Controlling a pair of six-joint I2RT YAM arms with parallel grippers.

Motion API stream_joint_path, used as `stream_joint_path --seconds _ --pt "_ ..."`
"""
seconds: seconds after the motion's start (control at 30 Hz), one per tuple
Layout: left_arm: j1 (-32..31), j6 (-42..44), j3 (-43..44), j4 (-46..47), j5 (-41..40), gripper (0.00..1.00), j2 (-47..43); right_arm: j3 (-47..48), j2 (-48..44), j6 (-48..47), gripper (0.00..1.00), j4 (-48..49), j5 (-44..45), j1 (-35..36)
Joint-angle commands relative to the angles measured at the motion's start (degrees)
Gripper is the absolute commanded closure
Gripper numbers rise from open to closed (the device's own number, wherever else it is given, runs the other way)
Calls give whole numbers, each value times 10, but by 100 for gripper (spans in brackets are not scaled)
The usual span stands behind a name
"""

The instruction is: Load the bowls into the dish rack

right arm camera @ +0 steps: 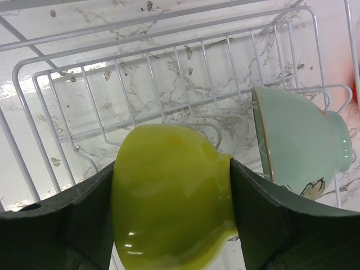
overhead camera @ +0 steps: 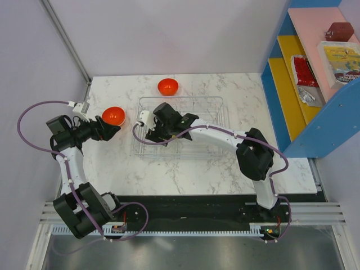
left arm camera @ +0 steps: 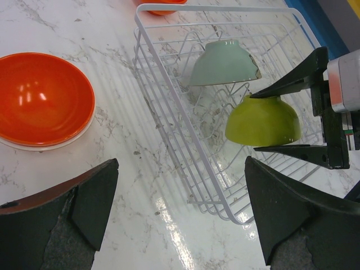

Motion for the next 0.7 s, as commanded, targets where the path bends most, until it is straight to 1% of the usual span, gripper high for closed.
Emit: stream_joint_path --seconds 0.0,0.13,0.17,0.2,0.27,0.3,0.37,0.4,0.63,0.67 --pt "4 13 -2 13 21 0 -15 -45 63 45 68 -90 -7 -20" --pt "5 13 -3 13 23 0 -14 -54 62 48 57 -86 -9 -22" --pt "5 13 -4 13 23 0 -16 -55 61 48 52 -85 -9 -22" --pt "5 13 -3 14 23 0 -15 -54 60 48 44 -84 -8 -22" --pt "5 12 -4 13 24 0 -16 -51 55 49 36 -82 -6 -22" --pt "5 12 -4 14 24 0 -16 -46 53 49 30 -82 -5 -21" --pt "5 12 -3 14 23 0 -16 -40 45 49 28 -82 1 -22" --pt "5 12 -4 13 24 0 -17 -34 40 48 25 -82 3 -22" --pt "6 12 -4 13 24 0 -14 -3 -2 30 16 -84 41 -22" --pt "5 12 -3 14 23 0 -14 1 -6 28 13 -84 52 -22"
